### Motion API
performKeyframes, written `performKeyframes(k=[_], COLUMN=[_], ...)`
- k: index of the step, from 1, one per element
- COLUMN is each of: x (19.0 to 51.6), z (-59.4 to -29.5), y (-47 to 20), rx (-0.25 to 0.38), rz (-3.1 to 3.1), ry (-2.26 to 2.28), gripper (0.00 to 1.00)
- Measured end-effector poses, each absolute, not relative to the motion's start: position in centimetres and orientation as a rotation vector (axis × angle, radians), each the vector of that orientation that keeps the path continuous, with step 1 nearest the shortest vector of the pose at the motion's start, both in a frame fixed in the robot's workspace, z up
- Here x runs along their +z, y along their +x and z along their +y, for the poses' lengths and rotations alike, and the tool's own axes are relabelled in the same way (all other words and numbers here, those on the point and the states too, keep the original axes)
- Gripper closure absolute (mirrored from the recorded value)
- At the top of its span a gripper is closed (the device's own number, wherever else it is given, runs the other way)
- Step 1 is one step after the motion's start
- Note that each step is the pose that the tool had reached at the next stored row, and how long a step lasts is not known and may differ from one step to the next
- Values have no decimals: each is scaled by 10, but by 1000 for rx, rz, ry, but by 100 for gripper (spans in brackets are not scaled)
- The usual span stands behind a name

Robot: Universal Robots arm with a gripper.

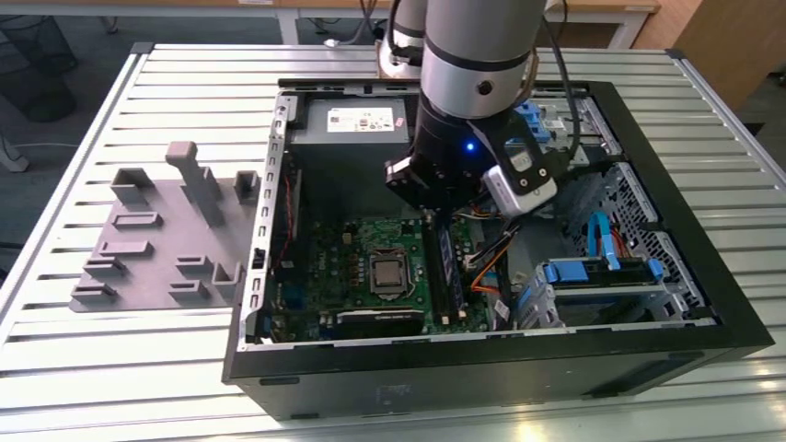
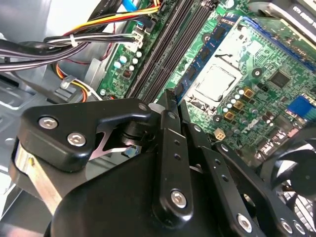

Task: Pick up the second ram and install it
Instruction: 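Insert the second ram into the second slot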

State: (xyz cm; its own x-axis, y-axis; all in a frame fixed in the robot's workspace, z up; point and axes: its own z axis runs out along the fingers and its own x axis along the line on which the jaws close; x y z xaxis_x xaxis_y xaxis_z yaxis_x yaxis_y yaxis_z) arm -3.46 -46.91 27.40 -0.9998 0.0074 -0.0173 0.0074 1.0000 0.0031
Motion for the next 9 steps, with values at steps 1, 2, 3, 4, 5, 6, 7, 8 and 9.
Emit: performKeyframes(k=[1, 2, 3, 4, 5, 6, 7, 8, 9], x=[272, 271, 270, 270, 269, 269, 268, 267, 265], z=[-469, -469, -470, -470, -471, -471, -471, -472, -472], y=[-34, -34, -33, -33, -32, -31, -31, -31, -31], rx=[5, 5, 4, 4, 5, 5, 4, 5, 5], rz=[3124, 3124, 3124, 3124, 3124, 3124, 3124, 3124, 3124], ry=[13, 15, 17, 18, 20, 21, 23, 25, 28], gripper=[86, 86, 86, 86, 86, 86, 86, 86, 86])
